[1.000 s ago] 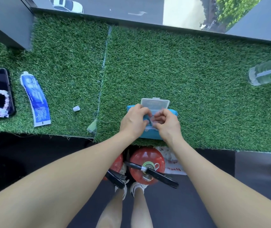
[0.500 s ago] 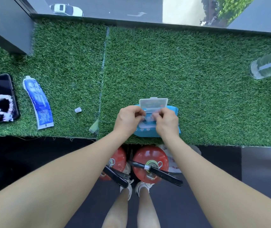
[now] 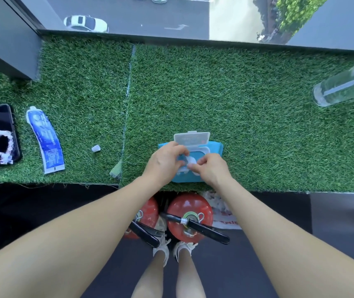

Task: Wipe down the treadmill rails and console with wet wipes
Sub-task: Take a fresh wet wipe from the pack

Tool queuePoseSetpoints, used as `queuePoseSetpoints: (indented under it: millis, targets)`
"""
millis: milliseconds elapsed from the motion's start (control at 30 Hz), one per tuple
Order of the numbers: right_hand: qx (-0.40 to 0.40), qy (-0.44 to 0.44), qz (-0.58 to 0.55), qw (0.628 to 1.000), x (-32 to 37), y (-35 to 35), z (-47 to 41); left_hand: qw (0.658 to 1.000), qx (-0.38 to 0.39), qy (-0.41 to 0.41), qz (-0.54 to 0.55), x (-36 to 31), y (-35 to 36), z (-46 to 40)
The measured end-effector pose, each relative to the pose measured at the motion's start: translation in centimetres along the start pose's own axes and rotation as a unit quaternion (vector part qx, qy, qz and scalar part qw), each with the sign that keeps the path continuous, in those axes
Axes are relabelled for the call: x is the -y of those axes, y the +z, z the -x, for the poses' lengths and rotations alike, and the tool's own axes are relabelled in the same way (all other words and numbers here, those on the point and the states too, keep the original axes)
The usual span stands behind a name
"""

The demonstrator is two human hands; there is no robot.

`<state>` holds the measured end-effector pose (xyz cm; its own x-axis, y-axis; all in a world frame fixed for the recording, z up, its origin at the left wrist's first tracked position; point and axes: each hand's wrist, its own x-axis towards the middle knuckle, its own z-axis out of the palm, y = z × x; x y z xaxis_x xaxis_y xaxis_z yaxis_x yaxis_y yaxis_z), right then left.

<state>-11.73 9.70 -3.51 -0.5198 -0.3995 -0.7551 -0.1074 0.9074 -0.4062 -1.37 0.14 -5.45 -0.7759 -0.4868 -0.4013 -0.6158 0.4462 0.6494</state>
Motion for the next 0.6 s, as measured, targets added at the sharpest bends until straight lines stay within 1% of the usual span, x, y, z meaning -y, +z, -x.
queuePoseSetpoints:
  millis: [67,133,233,333,400,467,533,600]
  targets:
    - [0.014,-0.008,0.013,1.0,0.4,0.0,-0.3,0.999,0.008,0.03,-0.012,0.2,0.4,0.3]
    - [0.003,-0.034,-0.022,0.999,0.6,-0.1,-0.6,0.999,0.011,0.037,-0.019,0.4,0.5,0.1]
    - [-0.025,-0.099,-0.133,0.986,0.8,-0.4,-0.3,0.997,0.023,0.056,-0.05,0.7,0.2,-0.5]
    - [-0.043,-0.147,-0.253,0.955,1.3,-0.6,0.6,0.996,0.027,0.051,-0.072,0.8,0.0,-0.6]
    - [-0.059,-0.137,-0.359,0.921,1.7,-1.2,0.7,0.996,0.027,0.032,-0.077,0.6,0.2,-0.3]
    - [-0.072,-0.1,-0.457,0.881,2.2,-2.4,0.5,0.996,0.031,0.008,-0.083,0.5,0.3,-0.2]
    - [-0.073,-0.074,-0.502,0.858,2.2,-3.3,0.4,0.996,0.03,-0.003,-0.08,0.2,0.5,-0.1]
    - [-0.086,-0.055,-0.513,0.852,1.6,-3.9,0.4,0.997,0.018,-0.017,-0.066,-0.2,0.5,0.1]
